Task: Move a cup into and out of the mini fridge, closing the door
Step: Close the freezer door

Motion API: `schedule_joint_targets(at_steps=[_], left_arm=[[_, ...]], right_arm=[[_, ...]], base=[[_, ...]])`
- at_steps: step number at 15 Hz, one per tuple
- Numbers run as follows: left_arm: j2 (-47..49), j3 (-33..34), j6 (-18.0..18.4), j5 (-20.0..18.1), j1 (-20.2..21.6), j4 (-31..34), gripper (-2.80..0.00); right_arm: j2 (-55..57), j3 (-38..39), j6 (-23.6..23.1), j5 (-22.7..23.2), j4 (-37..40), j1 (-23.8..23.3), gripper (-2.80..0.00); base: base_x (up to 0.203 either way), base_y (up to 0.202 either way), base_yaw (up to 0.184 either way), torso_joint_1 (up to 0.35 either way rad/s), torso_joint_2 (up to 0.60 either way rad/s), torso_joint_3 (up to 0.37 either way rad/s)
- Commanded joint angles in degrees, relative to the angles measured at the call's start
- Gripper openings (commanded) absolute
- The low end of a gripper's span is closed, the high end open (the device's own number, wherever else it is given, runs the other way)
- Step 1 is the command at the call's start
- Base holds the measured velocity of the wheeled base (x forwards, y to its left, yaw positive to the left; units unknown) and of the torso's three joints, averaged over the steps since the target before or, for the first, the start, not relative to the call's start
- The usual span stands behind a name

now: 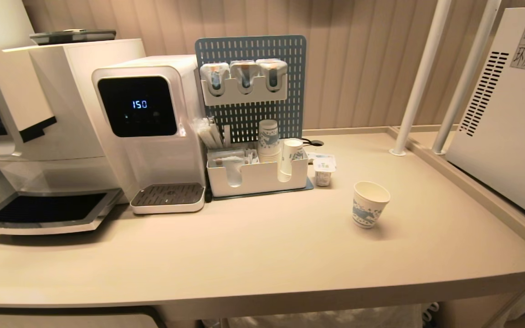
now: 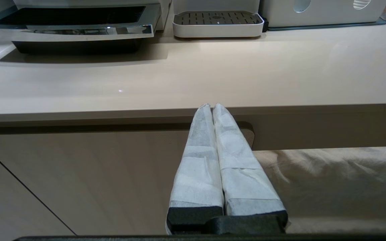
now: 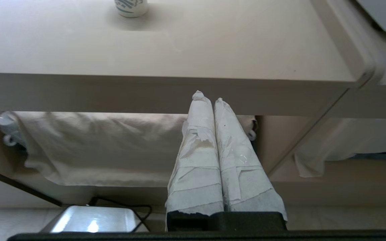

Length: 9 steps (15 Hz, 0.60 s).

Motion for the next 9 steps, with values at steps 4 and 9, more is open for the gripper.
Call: schedule_joint_targets(at_steps=[4, 9], left_arm=[[0.09, 0.09, -0.02, 0.04, 0.00, 0.01, -2.80], [0.09, 0.09, -0.02, 0.04, 0.00, 0.01, -2.80]], right_arm=[[-3.05, 2.89, -0.21, 2.59, -3.05, -1.84, -2.80], [-12.06, 4.62, -2.76, 6.97, 0.90, -5.13, -2.80]], base=[[0.000, 0.000, 0.000, 0.000, 0.00, 0.000], [0.000, 0.000, 0.000, 0.000, 0.00, 0.000]])
